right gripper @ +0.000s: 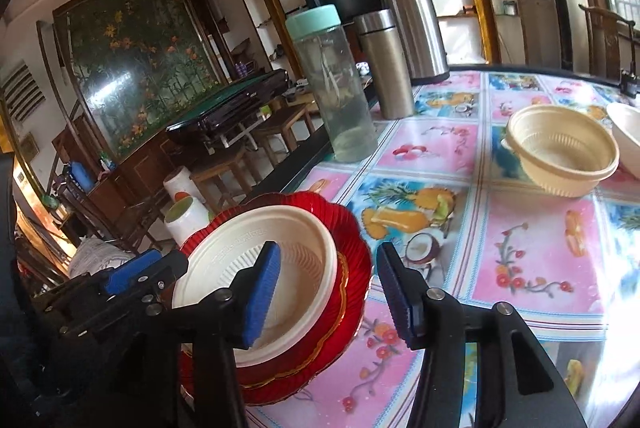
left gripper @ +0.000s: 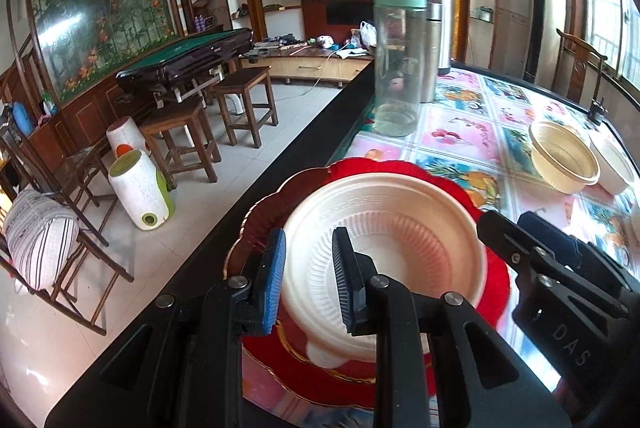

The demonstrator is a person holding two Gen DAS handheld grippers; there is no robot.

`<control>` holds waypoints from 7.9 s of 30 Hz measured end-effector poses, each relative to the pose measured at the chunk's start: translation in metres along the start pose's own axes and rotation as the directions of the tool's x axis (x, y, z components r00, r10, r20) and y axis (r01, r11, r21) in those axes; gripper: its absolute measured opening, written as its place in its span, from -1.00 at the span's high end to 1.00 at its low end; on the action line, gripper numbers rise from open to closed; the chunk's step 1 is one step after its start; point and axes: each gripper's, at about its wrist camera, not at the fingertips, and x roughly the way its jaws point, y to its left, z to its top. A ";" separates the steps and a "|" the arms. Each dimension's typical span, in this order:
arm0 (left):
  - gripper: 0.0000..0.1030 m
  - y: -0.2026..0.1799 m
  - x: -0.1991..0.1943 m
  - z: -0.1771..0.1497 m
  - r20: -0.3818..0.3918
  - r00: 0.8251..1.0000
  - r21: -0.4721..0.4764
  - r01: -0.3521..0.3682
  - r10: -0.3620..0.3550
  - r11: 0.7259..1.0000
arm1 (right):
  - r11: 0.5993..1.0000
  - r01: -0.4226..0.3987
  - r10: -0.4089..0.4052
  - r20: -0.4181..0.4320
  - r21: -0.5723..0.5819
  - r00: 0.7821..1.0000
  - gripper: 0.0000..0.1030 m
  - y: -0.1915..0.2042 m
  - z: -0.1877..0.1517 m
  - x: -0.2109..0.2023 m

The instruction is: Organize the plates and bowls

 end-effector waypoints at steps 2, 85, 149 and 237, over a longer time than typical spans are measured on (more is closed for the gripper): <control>0.58 -0.004 -0.004 0.001 0.007 1.000 0.008 0.001 -0.001 1.000 | 1.000 0.017 -0.016 0.021 -0.006 1.000 -0.08 -0.001 0.001 -0.007; 0.05 -0.166 -0.057 -0.011 0.062 0.995 0.331 0.059 -0.084 0.942 | 0.924 0.318 -0.352 0.148 0.212 0.924 -0.35 -0.133 0.020 -0.112; 0.05 -0.185 -0.042 -0.019 0.010 0.993 0.361 0.107 -0.119 0.926 | 0.897 0.392 -0.412 0.068 0.206 0.909 -0.44 -0.150 0.018 -0.097; 0.05 -0.183 -0.026 -0.025 -0.039 0.991 0.353 0.130 -0.125 0.927 | 0.890 0.423 -0.431 0.013 0.167 0.902 -0.46 -0.154 0.012 -0.083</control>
